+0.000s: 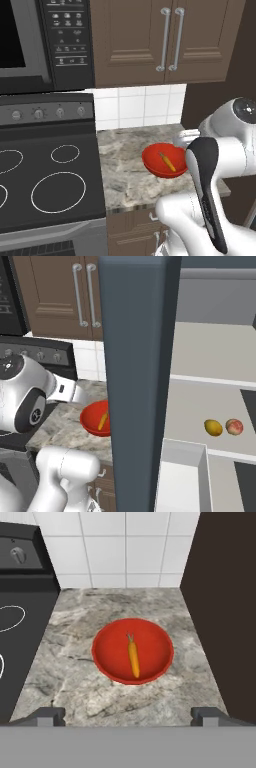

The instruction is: Take the lemon, peach, and carrot from the freezer and place them in the bowl on the counter.

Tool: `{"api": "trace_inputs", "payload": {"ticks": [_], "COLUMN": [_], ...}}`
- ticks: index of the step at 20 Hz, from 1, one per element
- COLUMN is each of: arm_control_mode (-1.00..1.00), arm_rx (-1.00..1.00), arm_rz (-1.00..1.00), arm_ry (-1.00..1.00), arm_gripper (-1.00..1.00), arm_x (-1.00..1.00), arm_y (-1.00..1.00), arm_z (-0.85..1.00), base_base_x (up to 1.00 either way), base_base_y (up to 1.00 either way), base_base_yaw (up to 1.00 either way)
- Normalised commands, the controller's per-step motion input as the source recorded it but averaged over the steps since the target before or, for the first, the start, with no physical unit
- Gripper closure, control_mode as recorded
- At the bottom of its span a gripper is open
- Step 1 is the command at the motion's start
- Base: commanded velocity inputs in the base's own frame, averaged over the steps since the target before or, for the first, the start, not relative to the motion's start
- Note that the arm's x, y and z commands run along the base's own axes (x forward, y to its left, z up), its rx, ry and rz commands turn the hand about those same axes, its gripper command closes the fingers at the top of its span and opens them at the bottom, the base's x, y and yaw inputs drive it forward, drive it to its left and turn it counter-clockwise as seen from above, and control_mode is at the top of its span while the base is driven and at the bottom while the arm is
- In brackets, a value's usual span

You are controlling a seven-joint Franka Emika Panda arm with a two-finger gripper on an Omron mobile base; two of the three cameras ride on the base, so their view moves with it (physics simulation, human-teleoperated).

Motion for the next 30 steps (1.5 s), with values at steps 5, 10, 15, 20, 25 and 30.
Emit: {"api": "trace_inputs", "payload": {"ticks": [5, 10, 15, 20, 25, 30], "arm_control_mode": [-1.0, -1.0, -1.0, -1.0, -1.0, -1.0], "arm_rx": [0.01, 0.0, 0.02, 0.05, 0.02, 0.01], "arm_rz": [0.01, 0.0, 0.0, 0.0, 0.01, 0.0], "arm_ry": [0.02, 0.13, 0.07, 0.01, -0.03, -0.01], "arm_gripper": [-1.0, -1.0, -1.0, -1.0, -1.0, -1.0], "arm_x": [-0.21, -0.37, -0.06, -0.16, -0.49, -0.29], "arm_y": [-0.03, 0.0, -0.03, -0.12, -0.04, -0.01], "arm_z": [0.45, 0.35, 0.27, 0.17, 0.01, 0.0], "base_base_x": [0.0, 0.0, 0.0, 0.0, 0.0, 0.0], "base_base_y": [0.0, 0.0, 0.0, 0.0, 0.0, 0.0], "base_base_yaw": [0.0, 0.0, 0.0, 0.0, 0.0, 0.0]}}
